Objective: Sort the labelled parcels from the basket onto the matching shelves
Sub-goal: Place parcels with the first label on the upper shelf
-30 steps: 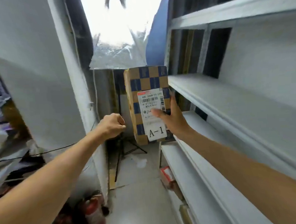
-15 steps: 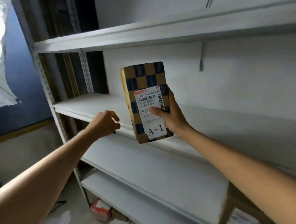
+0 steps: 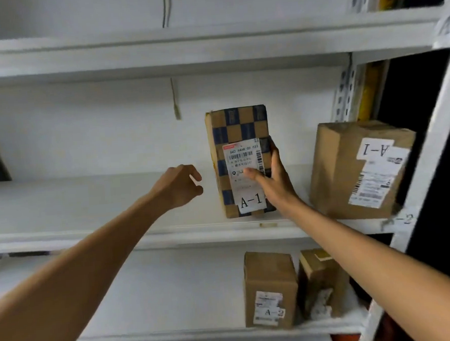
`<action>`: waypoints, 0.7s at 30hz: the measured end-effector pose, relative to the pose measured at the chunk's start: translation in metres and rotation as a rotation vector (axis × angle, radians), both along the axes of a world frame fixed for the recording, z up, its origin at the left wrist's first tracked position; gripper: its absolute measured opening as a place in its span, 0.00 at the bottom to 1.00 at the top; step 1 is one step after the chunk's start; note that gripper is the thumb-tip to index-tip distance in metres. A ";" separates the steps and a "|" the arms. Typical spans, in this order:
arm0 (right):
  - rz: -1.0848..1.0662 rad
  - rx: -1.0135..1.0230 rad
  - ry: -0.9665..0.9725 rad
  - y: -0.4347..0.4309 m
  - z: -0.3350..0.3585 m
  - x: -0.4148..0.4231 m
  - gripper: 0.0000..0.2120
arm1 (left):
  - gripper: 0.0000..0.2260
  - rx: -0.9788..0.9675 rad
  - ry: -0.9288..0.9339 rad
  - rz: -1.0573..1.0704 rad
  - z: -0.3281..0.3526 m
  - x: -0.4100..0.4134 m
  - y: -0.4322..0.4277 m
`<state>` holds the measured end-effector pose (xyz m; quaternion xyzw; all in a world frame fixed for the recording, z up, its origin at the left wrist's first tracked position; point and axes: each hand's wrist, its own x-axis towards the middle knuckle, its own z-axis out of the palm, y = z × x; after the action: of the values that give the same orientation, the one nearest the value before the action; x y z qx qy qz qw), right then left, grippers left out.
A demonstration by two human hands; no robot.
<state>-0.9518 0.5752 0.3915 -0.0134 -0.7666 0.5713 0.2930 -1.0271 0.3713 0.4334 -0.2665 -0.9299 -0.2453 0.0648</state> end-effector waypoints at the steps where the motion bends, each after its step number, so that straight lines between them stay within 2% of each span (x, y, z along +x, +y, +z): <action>1: -0.018 -0.007 -0.011 0.009 -0.001 0.006 0.39 | 0.11 -0.002 -0.006 -0.027 0.000 0.001 0.011; 9: -0.127 -0.058 -0.070 0.037 -0.006 0.039 0.41 | 0.12 -0.050 -0.035 -0.106 -0.008 0.000 0.054; 18: -0.260 -0.027 -0.131 0.039 -0.006 0.032 0.41 | 0.11 -0.018 -0.057 -0.093 -0.021 0.005 0.039; 21: -0.345 0.044 -0.115 0.038 -0.005 0.033 0.38 | 0.11 -0.006 -0.067 -0.076 -0.025 0.010 0.024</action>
<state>-0.9191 0.6136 0.3862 -0.1710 -0.7806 0.4941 0.3424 -1.0169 0.3958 0.4085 -0.2933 -0.9214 -0.2538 0.0234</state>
